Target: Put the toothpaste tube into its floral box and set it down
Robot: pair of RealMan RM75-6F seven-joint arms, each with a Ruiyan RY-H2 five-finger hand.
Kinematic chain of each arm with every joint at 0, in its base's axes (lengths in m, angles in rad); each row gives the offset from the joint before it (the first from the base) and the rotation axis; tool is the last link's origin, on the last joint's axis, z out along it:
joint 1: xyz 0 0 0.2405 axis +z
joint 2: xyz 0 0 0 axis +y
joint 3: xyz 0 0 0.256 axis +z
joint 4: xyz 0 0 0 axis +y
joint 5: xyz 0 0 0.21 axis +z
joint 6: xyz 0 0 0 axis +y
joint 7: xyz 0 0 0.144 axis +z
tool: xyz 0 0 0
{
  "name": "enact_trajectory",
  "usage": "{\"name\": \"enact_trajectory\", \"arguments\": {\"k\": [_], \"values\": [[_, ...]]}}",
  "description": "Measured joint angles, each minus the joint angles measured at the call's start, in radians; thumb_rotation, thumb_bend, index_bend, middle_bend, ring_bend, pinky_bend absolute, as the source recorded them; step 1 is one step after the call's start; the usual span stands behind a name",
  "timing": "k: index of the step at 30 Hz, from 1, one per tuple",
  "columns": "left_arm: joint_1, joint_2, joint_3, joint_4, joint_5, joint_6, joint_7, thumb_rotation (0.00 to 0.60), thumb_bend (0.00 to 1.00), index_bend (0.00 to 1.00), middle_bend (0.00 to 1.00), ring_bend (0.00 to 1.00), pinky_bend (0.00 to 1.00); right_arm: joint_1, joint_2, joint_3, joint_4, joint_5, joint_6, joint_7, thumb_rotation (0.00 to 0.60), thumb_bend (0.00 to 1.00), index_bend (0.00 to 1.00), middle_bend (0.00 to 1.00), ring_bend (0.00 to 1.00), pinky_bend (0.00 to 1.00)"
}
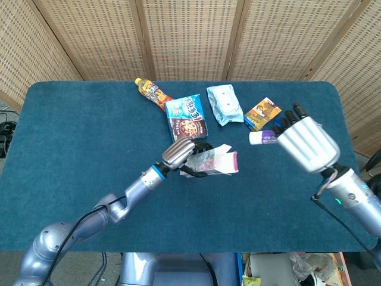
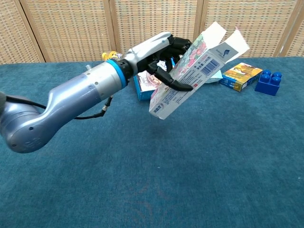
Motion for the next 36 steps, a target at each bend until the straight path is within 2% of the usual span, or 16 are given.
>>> {"name": "enact_trajectory", "arguments": {"k": [4, 9, 26, 36], "values": [[-0.037, -0.02, -0.033, 0.024, -0.031, -0.046, 0.016, 0.6, 0.27, 0.66, 0.58, 0.58, 0.63, 0.04, 0.012, 0.014, -0.05, 0.022, -0.074, -0.096, 0.6, 0.56, 0.65, 0.61, 0.42, 0.33], [-0.073, -0.037, -0.058, 0.047, -0.053, -0.073, 0.021, 0.6, 0.27, 0.66, 0.58, 0.58, 0.63, 0.066, 0.01, 0.021, -0.068, 0.039, -0.109, -0.157, 0.6, 0.56, 0.65, 0.61, 0.42, 0.34], [-0.128, -0.05, -0.091, 0.042, -0.087, -0.105, 0.042, 0.6, 0.27, 0.66, 0.58, 0.58, 0.63, 0.099, -0.001, -0.011, -0.083, 0.023, -0.215, -0.337, 0.6, 0.57, 0.65, 0.61, 0.43, 0.34], [-0.168, -0.069, -0.126, 0.024, -0.117, -0.126, 0.052, 0.6, 0.27, 0.66, 0.58, 0.58, 0.63, 0.117, -0.009, -0.026, -0.115, 0.003, -0.263, -0.549, 0.6, 0.57, 0.65, 0.61, 0.45, 0.38]]}}
